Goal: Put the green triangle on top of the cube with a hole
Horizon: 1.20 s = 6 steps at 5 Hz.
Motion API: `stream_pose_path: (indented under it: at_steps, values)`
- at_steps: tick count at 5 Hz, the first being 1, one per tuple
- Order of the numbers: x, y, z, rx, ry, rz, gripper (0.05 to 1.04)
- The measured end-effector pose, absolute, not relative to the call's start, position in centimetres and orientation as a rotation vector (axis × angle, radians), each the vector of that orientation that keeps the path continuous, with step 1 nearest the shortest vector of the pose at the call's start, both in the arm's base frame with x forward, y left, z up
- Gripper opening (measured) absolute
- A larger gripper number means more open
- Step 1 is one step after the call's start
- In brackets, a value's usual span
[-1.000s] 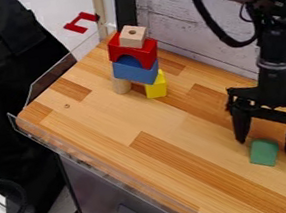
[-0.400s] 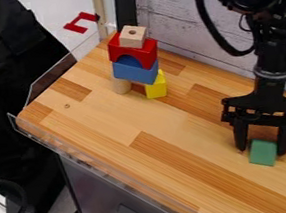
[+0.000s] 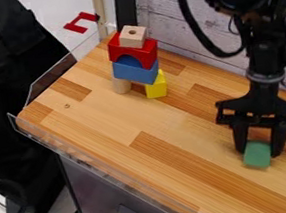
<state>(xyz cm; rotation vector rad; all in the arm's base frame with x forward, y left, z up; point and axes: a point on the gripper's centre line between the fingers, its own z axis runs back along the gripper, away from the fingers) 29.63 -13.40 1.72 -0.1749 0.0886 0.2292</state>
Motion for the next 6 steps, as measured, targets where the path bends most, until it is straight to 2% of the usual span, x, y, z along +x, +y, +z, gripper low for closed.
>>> stream_pose_path:
  at_steps: [1, 2, 3, 5, 6]
  values:
    - [30.1, -11.2, 5.3, -0.163, 0.035, 0.203, 0.561]
    - [31.2, -8.3, 8.9, -0.136, -0.056, 0.218, 0.561]
    - [32.1, -4.8, 11.5, -0.129, -0.136, 0.258, 0.561]
    - [32.3, -1.7, 14.1, -0.084, -0.191, 0.282, 0.561]
    - [32.2, -0.9, 14.1, -0.077, -0.182, 0.295, 0.561]
